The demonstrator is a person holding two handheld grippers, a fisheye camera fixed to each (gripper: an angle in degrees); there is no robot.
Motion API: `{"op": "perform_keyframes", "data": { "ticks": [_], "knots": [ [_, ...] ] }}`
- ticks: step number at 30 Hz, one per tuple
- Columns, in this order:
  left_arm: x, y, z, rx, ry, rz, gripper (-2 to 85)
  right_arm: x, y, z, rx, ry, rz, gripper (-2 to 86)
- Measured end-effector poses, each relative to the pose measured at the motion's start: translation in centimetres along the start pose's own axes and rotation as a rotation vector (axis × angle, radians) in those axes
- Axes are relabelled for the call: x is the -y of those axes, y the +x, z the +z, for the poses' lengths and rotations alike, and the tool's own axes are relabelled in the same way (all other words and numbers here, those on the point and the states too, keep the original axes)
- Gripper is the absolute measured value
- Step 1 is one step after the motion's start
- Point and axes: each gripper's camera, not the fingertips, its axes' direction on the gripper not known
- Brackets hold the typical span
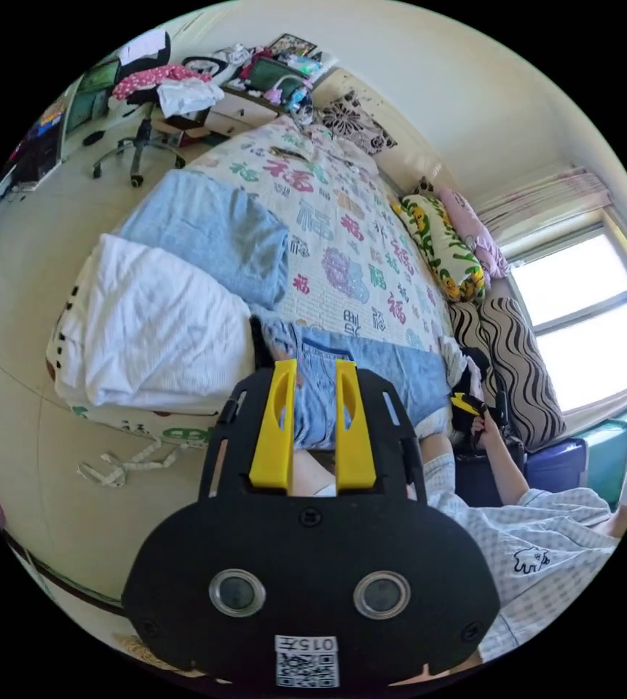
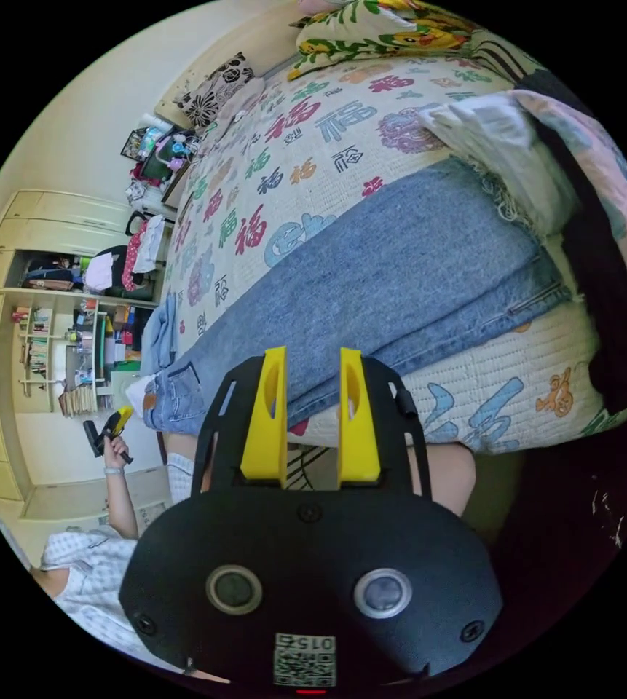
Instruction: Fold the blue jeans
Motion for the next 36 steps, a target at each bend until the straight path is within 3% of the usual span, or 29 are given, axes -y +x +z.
{"op": "perform_keyframes", "data": {
  "ticks": [3, 9, 16, 18, 21, 23, 29, 33, 36],
  "knots": [
    [1.7, 2.6, 0.0, 0.038, 0.021, 0.088, 8.9, 2.0, 0.7, 0.4, -0.121, -0.015, 0.003, 11.1],
    [7.4, 8.0, 8.5, 0.206, -0.303, 0.262, 11.9, 8.4, -2.5, 3.3, -0.194, -0.093, -0.095, 12.6],
    [8.9, 10.8, 15.8, 0.429, -0.589, 0.338, 8.5, 15.8, -1.2, 8.8, -0.202, -0.209, 0.137, 11.6],
    [8.6, 11.7, 15.9, 0.461, -0.583, 0.374, 6.8, 16.6, -0.5, 9.7, -0.261, -0.225, 0.175, 7.9],
    [8.1, 12.8, 15.6, 0.465, -0.573, 0.419, 3.9, 16.9, -0.8, 10.3, -0.392, -0.233, 0.045, 0.6],
    [7.8, 13.5, 14.9, 0.454, -0.540, 0.425, 2.7, 17.0, -0.6, 10.1, -0.374, -0.228, 0.009, -0.1],
    [6.4, 17.0, 10.2, 0.385, -0.367, 0.468, 0.0, 16.1, 1.9, 7.1, -0.295, -0.122, 0.052, -0.3],
    [5.0, 19.6, 5.1, 0.284, -0.202, 0.514, -0.5, 15.9, 2.4, 5.2, -0.070, -0.076, 0.066, 1.7],
    [5.0, 19.7, 5.2, 0.285, -0.214, 0.538, 0.1, 16.6, 0.7, 5.7, 0.014, -0.079, 0.038, 6.6]
  ]
}}
